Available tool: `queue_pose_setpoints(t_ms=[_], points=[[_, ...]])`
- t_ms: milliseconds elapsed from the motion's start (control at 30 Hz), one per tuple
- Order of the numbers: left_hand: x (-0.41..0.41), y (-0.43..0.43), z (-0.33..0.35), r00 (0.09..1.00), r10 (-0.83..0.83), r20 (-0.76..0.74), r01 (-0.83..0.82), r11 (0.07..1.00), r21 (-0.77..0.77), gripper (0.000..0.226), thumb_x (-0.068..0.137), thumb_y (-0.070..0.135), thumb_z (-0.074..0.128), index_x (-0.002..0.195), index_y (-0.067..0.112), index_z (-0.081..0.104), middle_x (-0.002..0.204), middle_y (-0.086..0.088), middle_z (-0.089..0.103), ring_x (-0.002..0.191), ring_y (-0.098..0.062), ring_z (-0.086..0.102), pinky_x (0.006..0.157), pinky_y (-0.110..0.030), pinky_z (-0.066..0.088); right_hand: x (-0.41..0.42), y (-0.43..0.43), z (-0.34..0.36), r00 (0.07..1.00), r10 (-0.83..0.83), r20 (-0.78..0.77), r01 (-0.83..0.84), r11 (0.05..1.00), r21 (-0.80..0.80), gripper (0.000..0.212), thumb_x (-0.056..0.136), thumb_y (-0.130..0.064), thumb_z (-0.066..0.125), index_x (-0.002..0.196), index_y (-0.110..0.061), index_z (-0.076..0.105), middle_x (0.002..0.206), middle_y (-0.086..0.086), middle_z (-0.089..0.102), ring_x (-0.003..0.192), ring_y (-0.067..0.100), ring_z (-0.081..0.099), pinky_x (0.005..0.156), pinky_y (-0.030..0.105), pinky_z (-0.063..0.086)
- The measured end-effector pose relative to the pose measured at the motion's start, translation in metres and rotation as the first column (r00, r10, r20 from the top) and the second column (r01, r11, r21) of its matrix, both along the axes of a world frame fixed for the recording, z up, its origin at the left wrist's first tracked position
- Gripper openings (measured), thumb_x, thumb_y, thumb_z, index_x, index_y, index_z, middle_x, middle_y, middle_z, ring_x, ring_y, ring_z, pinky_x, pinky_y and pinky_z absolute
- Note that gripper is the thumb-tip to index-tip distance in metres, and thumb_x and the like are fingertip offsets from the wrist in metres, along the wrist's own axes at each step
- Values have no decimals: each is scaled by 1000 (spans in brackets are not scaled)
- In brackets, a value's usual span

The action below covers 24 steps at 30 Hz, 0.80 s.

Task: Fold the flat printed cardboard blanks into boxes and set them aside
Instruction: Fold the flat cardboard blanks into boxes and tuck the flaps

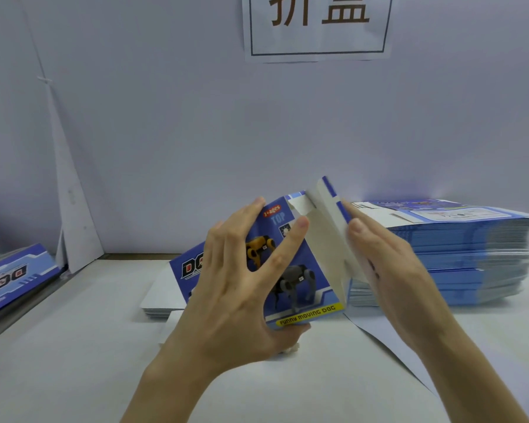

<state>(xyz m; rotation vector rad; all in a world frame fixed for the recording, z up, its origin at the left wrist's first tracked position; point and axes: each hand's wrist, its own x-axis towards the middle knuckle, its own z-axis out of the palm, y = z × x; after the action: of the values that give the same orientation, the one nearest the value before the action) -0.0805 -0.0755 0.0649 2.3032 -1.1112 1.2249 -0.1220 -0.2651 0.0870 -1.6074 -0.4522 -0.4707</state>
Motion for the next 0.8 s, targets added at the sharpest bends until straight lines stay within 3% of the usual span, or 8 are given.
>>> queue_pose_setpoints(t_ms=[67,133,200,300,600,800], points=[[-1,-1,1,1000,-23,5,23,1000,-10,94,69,66,59,147,25,25,148,-12,16,134,-33,34,98,-55,45,-1,9,-2,1000,11,29,-9,999,-51,42,94,-33,44,134,-40,55,131,-21,61,124,-3,53,98,18,46],[-1,-1,1,1000,-28,11,28,999,-19,93,69,66,60,146,25,28,148,-11,16,134,-32,35,97,-54,46,0,15,-3,1000,3,24,-2,998,-59,46,93,-33,44,139,-36,49,138,-16,56,132,5,49,109,36,41],[-1,1,2,1000,-23,10,23,999,-26,93,68,67,61,145,26,30,148,-10,16,133,-32,37,97,-50,47,1,17,-2,1000,0,13,1,999,-48,46,93,-32,45,139,-35,49,139,-12,56,132,11,49,110,46,40],[-1,2,1,999,-33,-2,33,999,-31,93,67,67,62,145,27,31,149,-10,15,132,-31,39,98,-45,47,1,18,-2,1000,-6,23,7,999,-34,38,100,-30,48,138,-33,50,137,-12,58,130,10,52,107,47,43],[-2,-3,-3,997,-77,-11,76,995,-64,95,67,68,62,146,28,26,148,-7,18,132,-25,37,98,-42,47,5,20,-8,994,-95,51,97,995,-31,40,92,-33,48,131,-41,55,131,-10,61,126,14,55,102,50,46],[-2,-4,-3,996,-94,-6,94,993,-70,96,67,68,64,145,26,27,147,-6,20,130,-26,40,97,-42,47,4,22,-8,992,-118,46,118,993,-2,36,101,-19,50,128,-41,59,131,-11,61,125,13,56,101,48,48]])
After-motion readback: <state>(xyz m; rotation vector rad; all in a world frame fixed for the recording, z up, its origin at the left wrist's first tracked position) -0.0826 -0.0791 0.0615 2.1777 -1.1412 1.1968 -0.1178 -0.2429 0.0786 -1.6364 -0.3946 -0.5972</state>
